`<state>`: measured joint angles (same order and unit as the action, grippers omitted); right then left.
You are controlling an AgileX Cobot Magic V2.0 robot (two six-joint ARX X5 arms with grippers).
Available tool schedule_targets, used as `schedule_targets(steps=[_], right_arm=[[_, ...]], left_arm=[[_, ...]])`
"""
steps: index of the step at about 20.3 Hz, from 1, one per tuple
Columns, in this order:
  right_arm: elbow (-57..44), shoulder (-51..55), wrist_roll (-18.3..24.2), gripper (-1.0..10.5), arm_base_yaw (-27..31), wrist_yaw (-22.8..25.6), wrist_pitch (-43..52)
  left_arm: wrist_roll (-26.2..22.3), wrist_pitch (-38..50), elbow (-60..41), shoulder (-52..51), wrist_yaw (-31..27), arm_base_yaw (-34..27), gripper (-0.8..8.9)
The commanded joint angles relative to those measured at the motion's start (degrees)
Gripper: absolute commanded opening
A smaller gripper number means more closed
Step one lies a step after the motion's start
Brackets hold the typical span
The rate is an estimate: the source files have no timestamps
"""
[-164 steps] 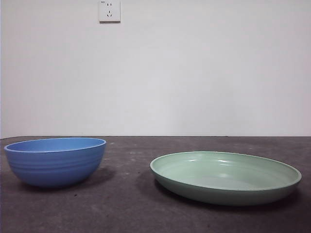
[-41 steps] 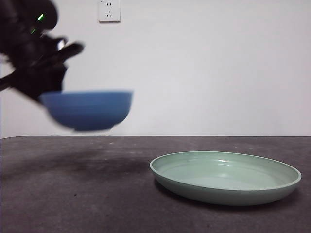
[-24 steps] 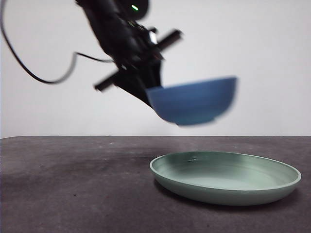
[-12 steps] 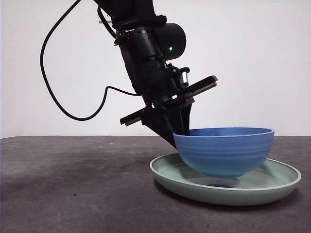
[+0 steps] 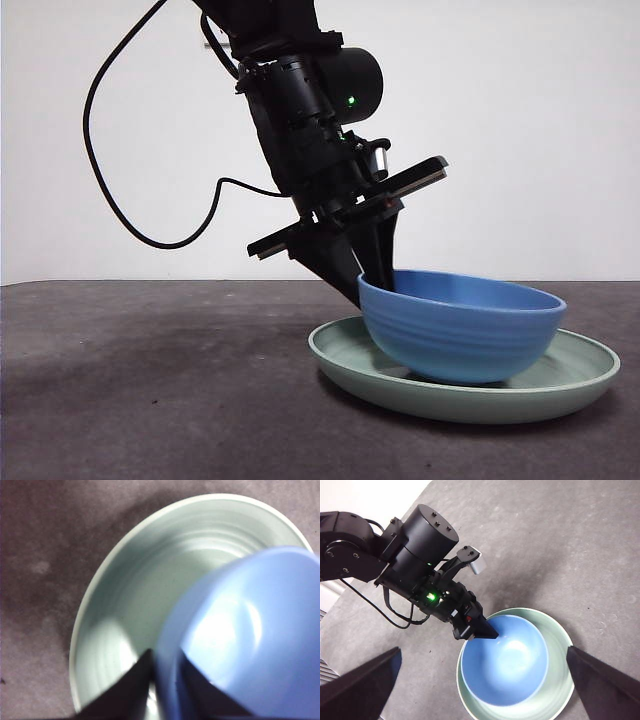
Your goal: Pick up the blue bowl, put it on the green plate, put it on desk
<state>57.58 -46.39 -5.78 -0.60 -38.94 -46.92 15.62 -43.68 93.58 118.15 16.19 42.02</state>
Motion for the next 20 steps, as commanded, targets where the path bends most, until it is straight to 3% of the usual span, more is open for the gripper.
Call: schedule_targets(steps=[1,5,7,11,20], right_arm=[[0.9,-0.3,0.5,6.0,-0.1,-0.1,0.6],[0.9,-0.3,0.5,6.0,-0.1,-0.1,0.6],[0.9,-0.3,0.5,6.0,-0.1,-0.1,0.6],[0.9,-0.3,0.5,6.0,-0.1,-0.1,0.6],[0.9,-0.3,0.5,6.0,-0.1,-0.1,0.6]], left_arm=[[-0.6,-0.4,2.2,1.7,-0.3,0.3,2.39],[-0.7,-2.4,4.8,1.5,-0.3,0.0,4.47],[-1.8,-5.1,7.5,1.3,-0.3,-0.1,4.49],[-6.7,-13.6,11.8,-1.4,-0.3,0.0,5.39],[-16.3,-25.9,11.7,-22.0,-0.3,-1.6,5.72]])
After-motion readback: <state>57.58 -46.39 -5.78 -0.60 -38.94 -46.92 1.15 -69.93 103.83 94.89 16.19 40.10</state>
